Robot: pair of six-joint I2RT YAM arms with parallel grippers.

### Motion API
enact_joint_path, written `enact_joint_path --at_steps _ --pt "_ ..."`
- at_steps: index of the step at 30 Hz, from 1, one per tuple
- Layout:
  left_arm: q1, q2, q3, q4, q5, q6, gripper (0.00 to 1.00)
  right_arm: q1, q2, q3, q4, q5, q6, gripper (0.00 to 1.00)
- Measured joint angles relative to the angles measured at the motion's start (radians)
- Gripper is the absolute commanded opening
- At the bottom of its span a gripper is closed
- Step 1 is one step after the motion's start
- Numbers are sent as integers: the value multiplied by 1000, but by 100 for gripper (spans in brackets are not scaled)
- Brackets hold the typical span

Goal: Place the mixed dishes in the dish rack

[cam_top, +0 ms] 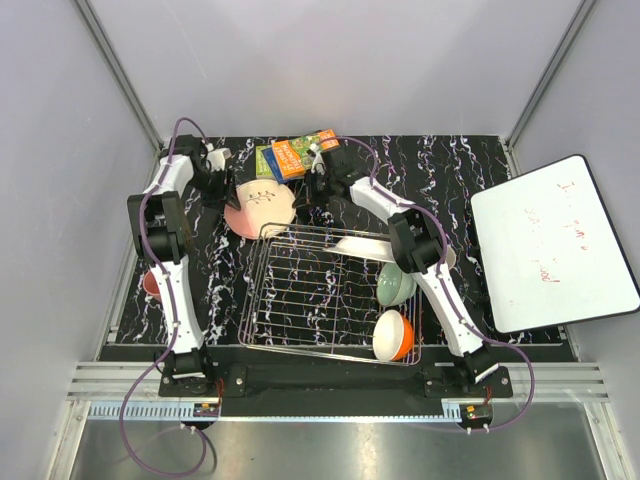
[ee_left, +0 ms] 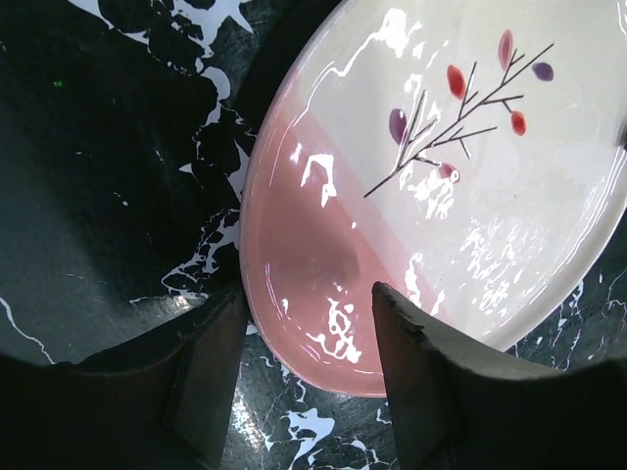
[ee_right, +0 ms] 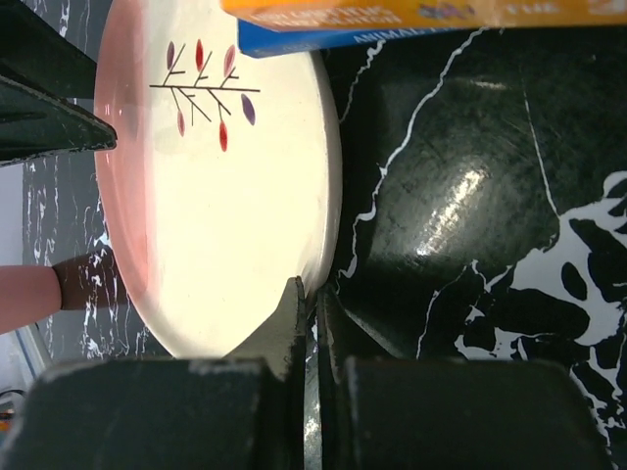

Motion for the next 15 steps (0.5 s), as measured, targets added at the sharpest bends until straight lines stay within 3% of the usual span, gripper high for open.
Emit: enact_joint_path --at_steps 15 --pt "28 32 68 19 -25 -55 61 13 -17 52 37 -97 -32 0"
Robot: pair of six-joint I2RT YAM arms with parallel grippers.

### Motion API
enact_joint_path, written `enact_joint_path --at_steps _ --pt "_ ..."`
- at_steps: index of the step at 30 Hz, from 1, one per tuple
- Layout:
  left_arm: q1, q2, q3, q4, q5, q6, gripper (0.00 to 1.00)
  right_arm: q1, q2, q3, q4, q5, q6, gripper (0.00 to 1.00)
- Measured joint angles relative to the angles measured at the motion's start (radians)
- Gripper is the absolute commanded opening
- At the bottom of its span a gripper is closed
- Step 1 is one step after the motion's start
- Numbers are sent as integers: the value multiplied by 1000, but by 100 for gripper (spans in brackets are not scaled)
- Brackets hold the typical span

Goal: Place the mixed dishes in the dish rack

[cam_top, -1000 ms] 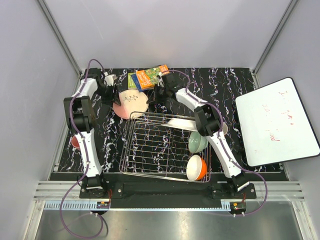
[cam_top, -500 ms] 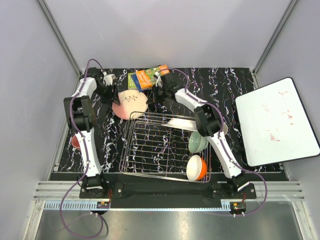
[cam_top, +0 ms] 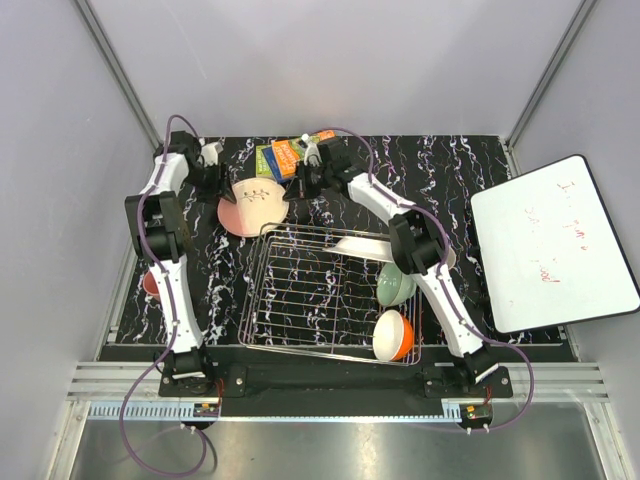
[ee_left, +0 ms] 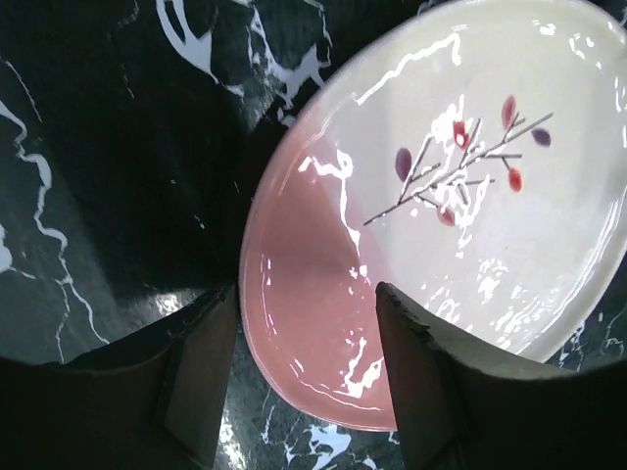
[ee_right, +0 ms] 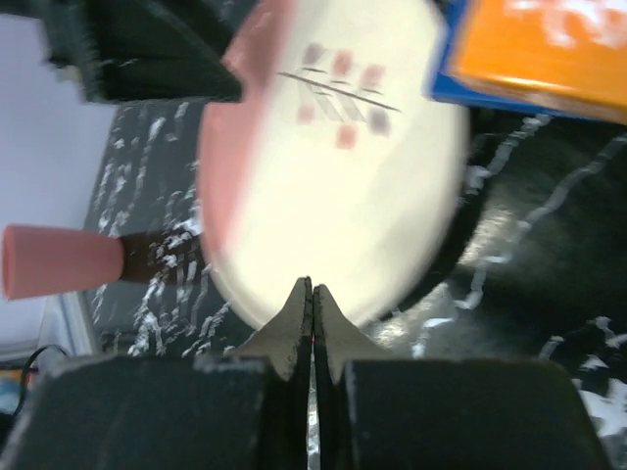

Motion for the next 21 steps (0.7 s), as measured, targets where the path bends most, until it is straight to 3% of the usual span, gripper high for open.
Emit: enact_joint_path --at_steps 9,11,12,13,17,21 --pt "27 29 13 40 111 -27 59 55 -95 12 54 -66 -2 3" --pt "27 31 13 43 115 -27 40 61 -96 31 46 -53 -12 17" --pt "27 31 13 44 114 -26 33 62 -96 31 44 -50 -13 34" --pt "27 31 13 47 109 -18 28 61 -96 32 35 -32 -15 38" --pt "28 35 12 50 114 -9 1 39 -96 29 -14 25 -3 42" --pt "28 35 12 51 123 1 0 -3 -95 8 -19 57 10 41"
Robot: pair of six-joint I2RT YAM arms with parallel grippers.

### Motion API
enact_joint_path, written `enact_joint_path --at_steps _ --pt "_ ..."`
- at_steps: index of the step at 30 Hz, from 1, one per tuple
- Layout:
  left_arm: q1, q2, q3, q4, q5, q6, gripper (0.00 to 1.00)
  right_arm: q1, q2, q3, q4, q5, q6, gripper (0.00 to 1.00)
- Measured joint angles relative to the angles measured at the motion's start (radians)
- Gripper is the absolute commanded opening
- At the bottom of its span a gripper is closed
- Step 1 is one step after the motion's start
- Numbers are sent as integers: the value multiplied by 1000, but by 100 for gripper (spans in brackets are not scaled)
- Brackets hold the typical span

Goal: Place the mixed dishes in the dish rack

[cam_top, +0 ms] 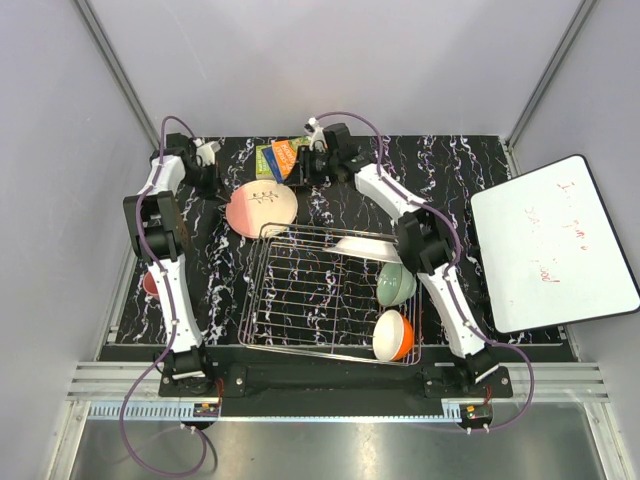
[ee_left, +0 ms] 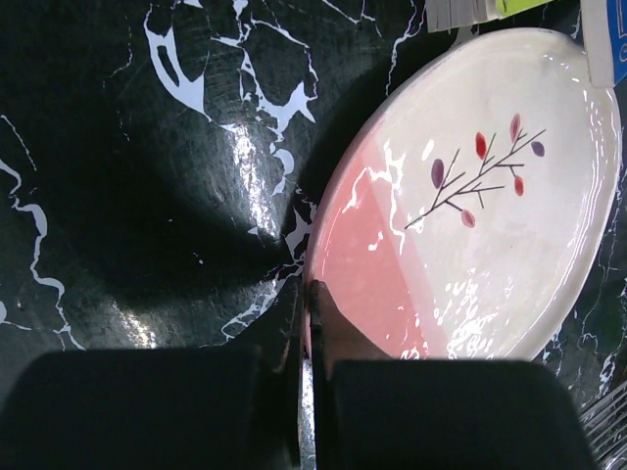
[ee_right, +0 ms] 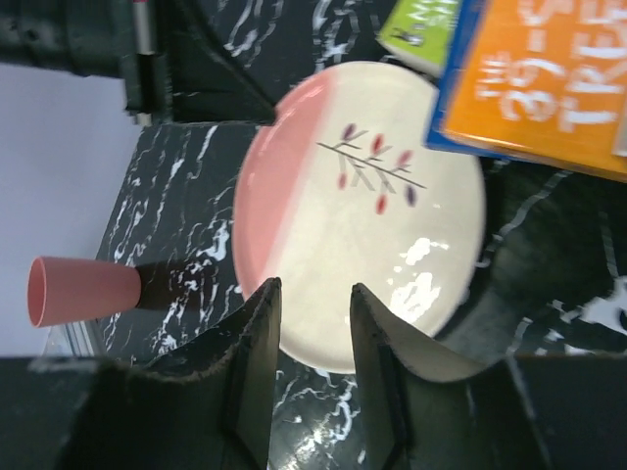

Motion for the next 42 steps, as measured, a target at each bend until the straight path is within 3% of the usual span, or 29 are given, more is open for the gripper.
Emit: enact_joint_path --at_steps 3,10,11,13,15,31,36,42 --pt "0 0 0 0 4 7 0 -28 2 -17 -13 11 8 42" --pt "4 0 0 0 24 17 0 -48 14 -24 -24 8 23 63" --pt "4 0 0 0 29 18 0 -49 20 -23 -24 7 29 72" --pt "4 -1 0 0 42 21 0 -51 36 -18 -24 -7 37 80" --pt "2 -6 0 -1 51 28 0 -55 58 -8 -23 -18 47 99" --pt "-64 -175 -2 -7 141 44 0 -87 145 4 46 -101 113 100" --pt "-65 -173 -35 -13 128 51 20 -95 153 2 83 -123 135 100" --pt "-50 -150 -36 -14 105 43 21 -95 192 69 75 -112 135 100"
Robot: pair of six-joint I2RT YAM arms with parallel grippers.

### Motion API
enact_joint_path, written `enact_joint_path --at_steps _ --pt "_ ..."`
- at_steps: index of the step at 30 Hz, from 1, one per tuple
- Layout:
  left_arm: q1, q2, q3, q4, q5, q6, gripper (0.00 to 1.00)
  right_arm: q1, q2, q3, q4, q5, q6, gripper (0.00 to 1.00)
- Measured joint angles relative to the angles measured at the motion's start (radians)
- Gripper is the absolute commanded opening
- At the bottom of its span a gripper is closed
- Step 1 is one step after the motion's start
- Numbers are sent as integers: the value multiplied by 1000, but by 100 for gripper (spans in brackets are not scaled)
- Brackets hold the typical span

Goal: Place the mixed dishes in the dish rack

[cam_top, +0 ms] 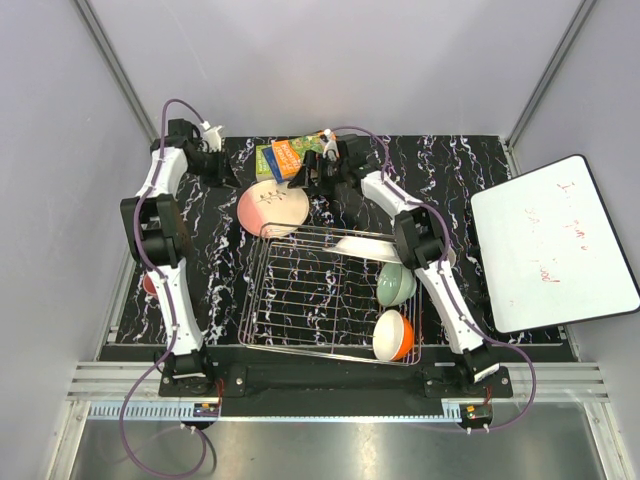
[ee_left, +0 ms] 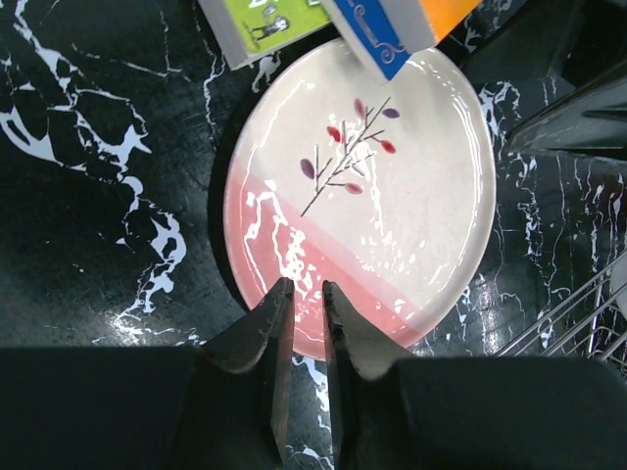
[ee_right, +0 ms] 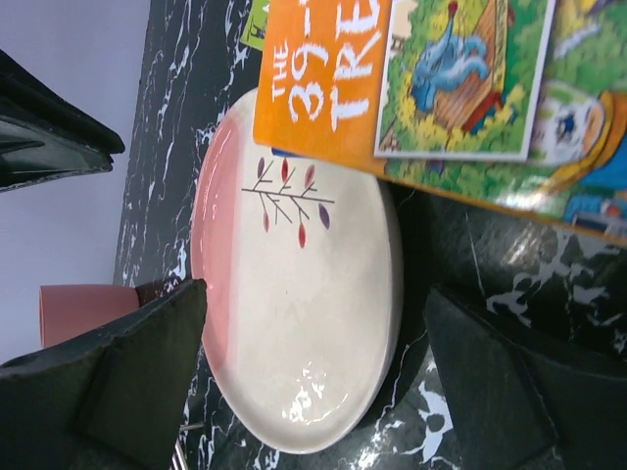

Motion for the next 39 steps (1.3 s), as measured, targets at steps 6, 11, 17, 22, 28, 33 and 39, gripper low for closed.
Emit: enact_joint_path --at_steps 6,11,17,22,28,33,39 --pt "8 8 -16 3 -3 0 22 -4 76 119 12 13 42 100" --pt "8 8 -63 6 -11 1 26 -13 86 116 73 28 95 100" --pt "8 28 -66 8 -42 14 46 -12 85 93 117 39 109 100" --pt "8 86 -33 12 -55 10 54 -10 32 -5 148 21 97 100" --pt "1 143 24 16 -55 6 56 8 -153 -295 174 15 69 100" --pt "-2 155 54 26 -53 1 49 21 -304 -466 208 15 47 100" --pt "-13 163 55 31 -34 2 34 21 -366 -480 234 15 29 100"
